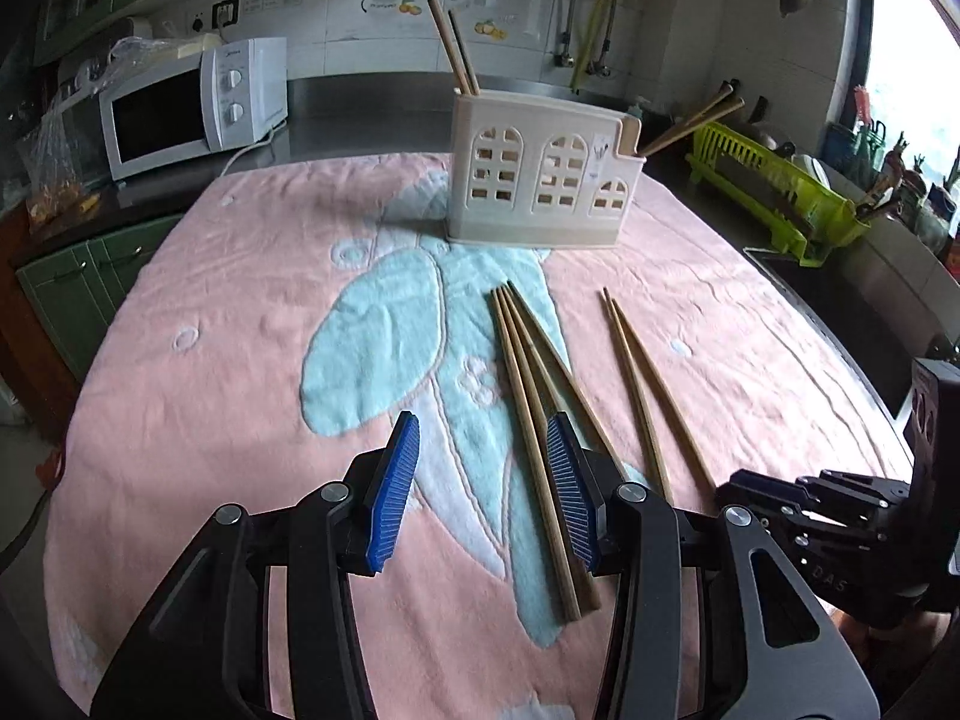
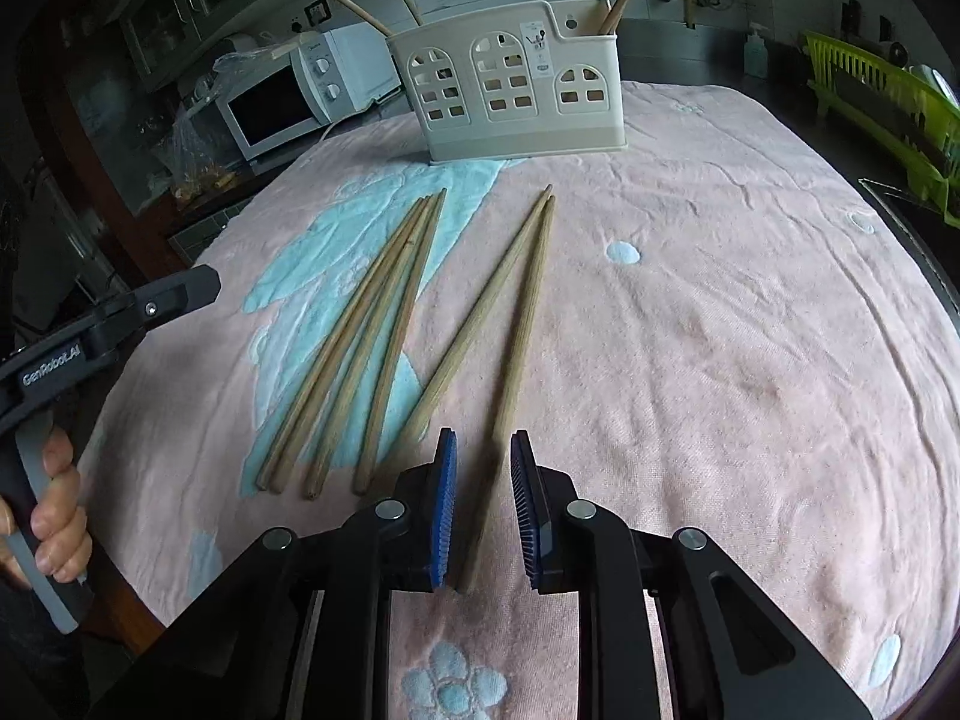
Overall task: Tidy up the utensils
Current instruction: 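Return the right tool to the chopsticks and close it on one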
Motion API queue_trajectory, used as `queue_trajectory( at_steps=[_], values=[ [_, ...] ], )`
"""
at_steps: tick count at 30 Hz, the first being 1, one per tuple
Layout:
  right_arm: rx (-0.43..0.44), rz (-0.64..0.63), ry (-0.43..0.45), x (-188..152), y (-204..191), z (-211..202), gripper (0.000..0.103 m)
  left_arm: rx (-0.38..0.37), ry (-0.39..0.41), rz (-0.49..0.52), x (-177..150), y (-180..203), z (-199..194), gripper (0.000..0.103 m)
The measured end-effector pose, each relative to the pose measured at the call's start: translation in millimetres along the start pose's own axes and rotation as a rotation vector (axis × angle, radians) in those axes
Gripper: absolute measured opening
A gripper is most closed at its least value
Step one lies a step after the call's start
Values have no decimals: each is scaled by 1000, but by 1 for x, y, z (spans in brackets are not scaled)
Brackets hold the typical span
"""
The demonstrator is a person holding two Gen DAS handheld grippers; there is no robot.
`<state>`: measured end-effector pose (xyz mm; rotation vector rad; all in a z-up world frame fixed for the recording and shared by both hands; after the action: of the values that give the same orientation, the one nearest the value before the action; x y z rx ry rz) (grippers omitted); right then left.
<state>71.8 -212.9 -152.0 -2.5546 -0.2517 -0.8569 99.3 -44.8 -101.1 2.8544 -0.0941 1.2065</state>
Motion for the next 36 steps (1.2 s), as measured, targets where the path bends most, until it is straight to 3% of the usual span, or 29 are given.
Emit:
queue_trajectory(
  at_steps=[4,8,13,18,22,27,29,36],
  values=[
    [-49,-17,-11,-5,0,8,17,-18,-37,15,-18,11,11,44],
    [-72,-33,-12,-4,2,8,10,-31,-84,27,-32,21,27,35],
    [-100,-34,-6,-4,8,4,8,-24,-116,30,-39,25,40,31],
    [-108,-20,-3,-6,16,0,8,-25,-119,45,-41,28,44,27],
    [-116,-23,-2,-6,16,0,8,35,-98,84,-38,29,43,27],
    [-132,-41,2,-6,13,2,8,20,-115,95,-41,34,45,27],
    [-130,-41,3,-6,13,3,8,48,-98,124,-43,39,45,27],
    [-119,-41,15,-6,15,2,7,66,-100,100,-37,30,49,9]
  ],
)
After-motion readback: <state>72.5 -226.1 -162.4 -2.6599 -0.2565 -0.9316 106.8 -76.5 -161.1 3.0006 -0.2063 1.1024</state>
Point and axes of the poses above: each gripper's, at about its wrist camera, not at the fingertips, and z roughly the way its jaws point, y to its right, x to its top, the point moved 5 cm from there along z, roughly the way its jaws point, and after that the axes turned 9 degrees about x, right-handed, at the moved point
